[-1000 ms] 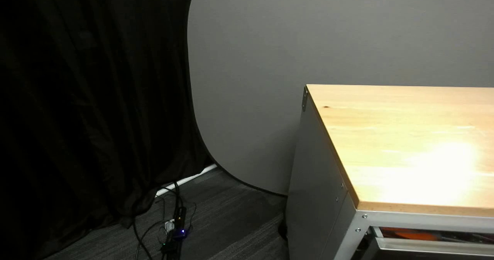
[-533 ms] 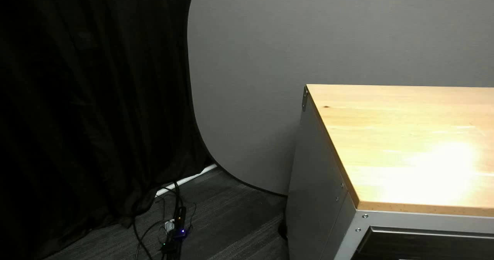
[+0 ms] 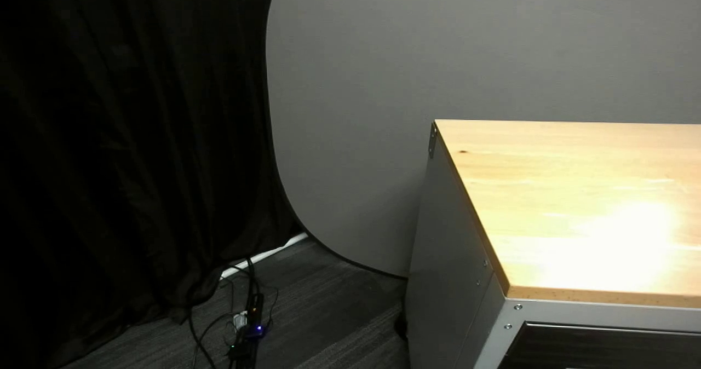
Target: Put the screwdriver in the drawer then close the drawer
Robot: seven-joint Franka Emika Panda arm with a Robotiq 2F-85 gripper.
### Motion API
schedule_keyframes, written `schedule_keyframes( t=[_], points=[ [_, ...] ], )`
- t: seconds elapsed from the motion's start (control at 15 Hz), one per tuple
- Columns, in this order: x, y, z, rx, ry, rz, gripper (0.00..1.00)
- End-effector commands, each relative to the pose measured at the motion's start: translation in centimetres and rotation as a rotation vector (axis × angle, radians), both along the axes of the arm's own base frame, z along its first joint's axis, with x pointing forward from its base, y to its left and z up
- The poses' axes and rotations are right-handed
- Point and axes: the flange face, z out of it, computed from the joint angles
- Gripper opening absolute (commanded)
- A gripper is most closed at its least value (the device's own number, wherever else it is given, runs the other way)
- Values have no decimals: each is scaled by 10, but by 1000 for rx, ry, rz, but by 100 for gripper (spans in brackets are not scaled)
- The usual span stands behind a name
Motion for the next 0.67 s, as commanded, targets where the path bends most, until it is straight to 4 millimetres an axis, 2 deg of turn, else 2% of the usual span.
schedule_keyframes(
  t=[0.0, 0.13, 0.4, 0.47, 0.6],
  points=[
    [-16, 35, 67, -74, 32, 28, 46],
    [-20, 61, 90, -135, 100, 32, 62],
    [-30, 112, 116, -199, 231, 47, 93],
    [-31, 123, 120, -196, 253, 52, 99],
    [-33, 141, 126, -192, 292, 52, 100]
  ],
)
